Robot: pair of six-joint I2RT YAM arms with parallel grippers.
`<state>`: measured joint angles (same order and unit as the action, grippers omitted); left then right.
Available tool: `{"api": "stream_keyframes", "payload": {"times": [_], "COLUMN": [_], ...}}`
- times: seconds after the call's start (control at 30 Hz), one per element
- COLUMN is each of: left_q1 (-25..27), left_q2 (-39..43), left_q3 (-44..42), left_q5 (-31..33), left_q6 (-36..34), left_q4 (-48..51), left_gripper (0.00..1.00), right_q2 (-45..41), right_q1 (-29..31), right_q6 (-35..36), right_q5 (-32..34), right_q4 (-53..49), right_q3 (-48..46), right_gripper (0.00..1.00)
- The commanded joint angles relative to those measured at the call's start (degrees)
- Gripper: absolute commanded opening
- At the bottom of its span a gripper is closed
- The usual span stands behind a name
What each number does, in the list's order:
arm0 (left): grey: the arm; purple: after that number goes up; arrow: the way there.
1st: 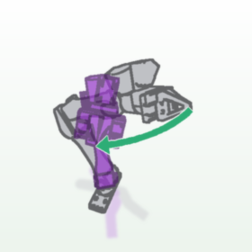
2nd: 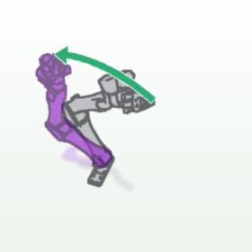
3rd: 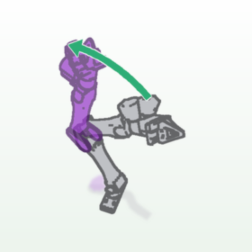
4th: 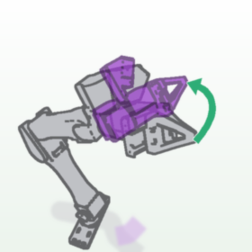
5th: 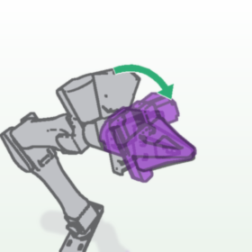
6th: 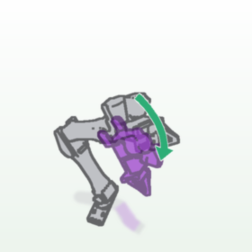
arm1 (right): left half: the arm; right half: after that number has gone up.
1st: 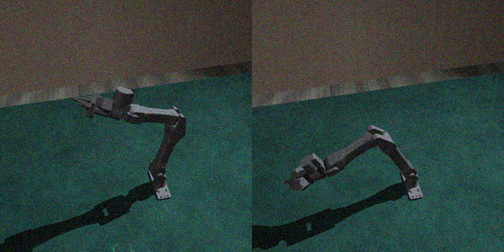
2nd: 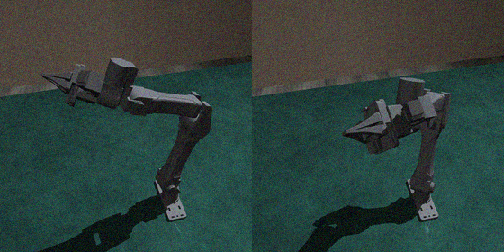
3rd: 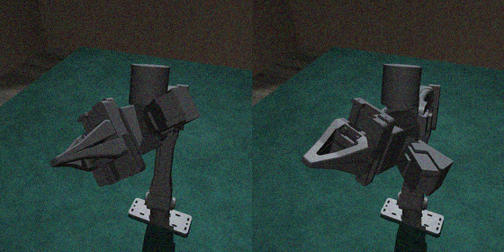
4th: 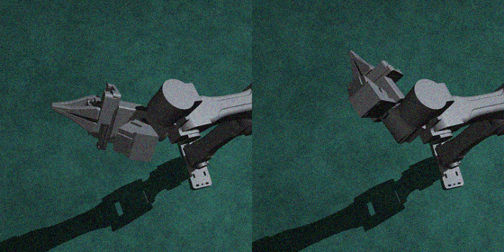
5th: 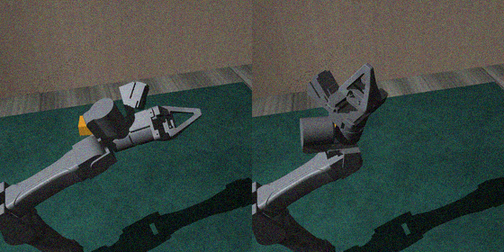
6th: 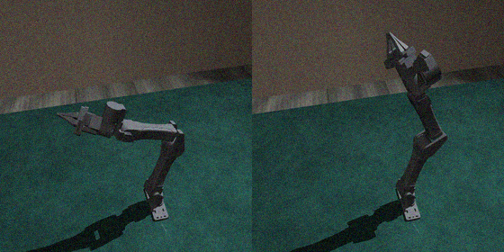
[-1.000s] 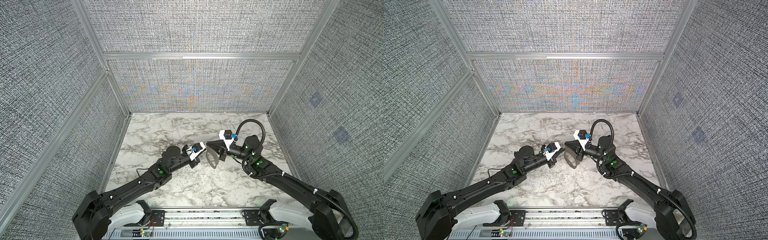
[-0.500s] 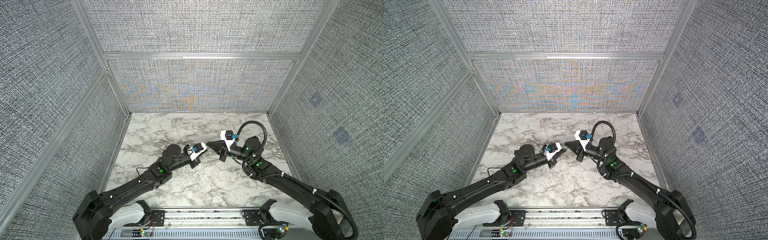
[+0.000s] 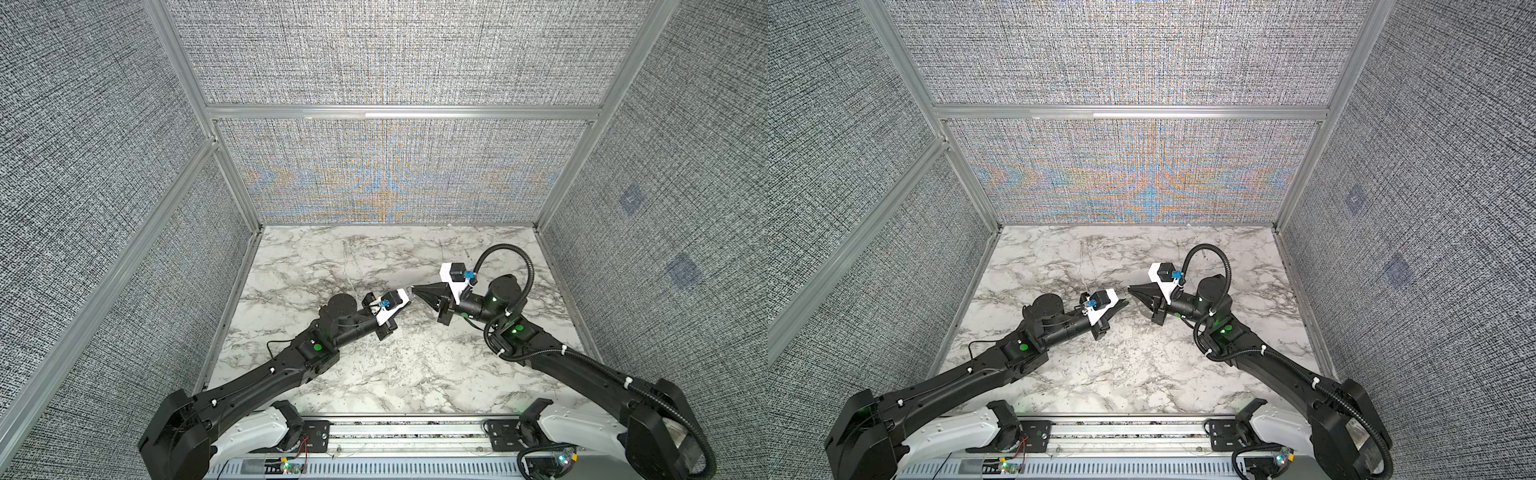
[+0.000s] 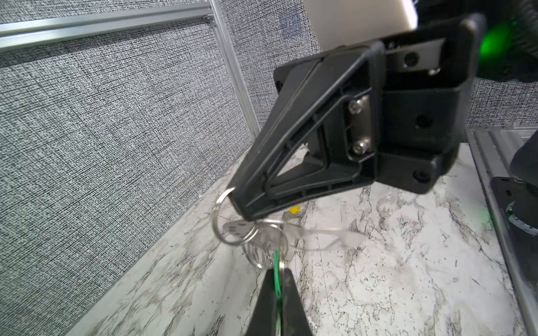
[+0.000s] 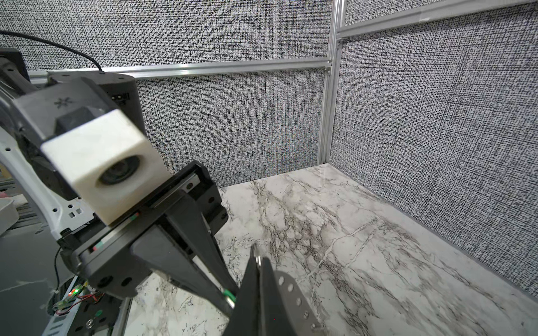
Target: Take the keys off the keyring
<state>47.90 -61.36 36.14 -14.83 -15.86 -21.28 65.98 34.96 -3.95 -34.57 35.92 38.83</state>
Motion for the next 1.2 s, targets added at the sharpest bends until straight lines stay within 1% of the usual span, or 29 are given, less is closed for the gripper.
{"api": "stream_keyframes", "payload": {"times": [0.0, 0.53, 0.63, 0.83, 0.87, 0.93, 1.0, 1.17], "left_q1": [0.09, -0.35, -0.52, -0.60, -0.61, -0.61, -0.70, -1.51], "left_q2": [1.29, 5.12, 5.33, 3.85, 3.52, 3.25, 3.45, 4.72], "left_q3": [-0.35, -1.80, -1.87, -1.86, -1.84, -1.93, -2.09, -2.49], "left_q5": [2.41, 6.58, 6.04, 2.02, 1.46, 0.86, 0.94, 0.28], "left_q6": [0.84, 0.39, 0.45, 1.75, 2.01, 2.23, 2.41, 2.23], "left_q4": [0.13, 1.04, 1.14, 1.48, 1.50, 1.59, 1.67, 2.44], "left_gripper": [0.00, 0.00, 0.00, 0.00, 0.02, 0.09, 0.19, 0.26], "right_q2": [-0.42, -2.27, -2.34, -1.74, -1.63, -1.50, -1.53, -1.38], "right_q1": [-0.04, -0.45, -0.42, -0.49, -0.42, -0.45, -0.42, -0.44], "right_q6": [2.16, 5.97, 6.18, 6.30, 6.43, 6.87, 7.43, 10.09], "right_q5": [0.73, 0.04, -0.14, -1.49, -1.69, -1.82, -1.95, -2.82], "right_q4": [-0.58, -6.76, -7.18, -7.38, -7.65, -8.35, -9.36, -14.19], "right_q3": [0.85, 1.80, 2.09, 3.10, 3.28, 3.60, 3.86, 5.50], "right_gripper": [0.00, 0.00, 0.00, 0.00, 0.00, 0.00, 0.00, 0.00]}}
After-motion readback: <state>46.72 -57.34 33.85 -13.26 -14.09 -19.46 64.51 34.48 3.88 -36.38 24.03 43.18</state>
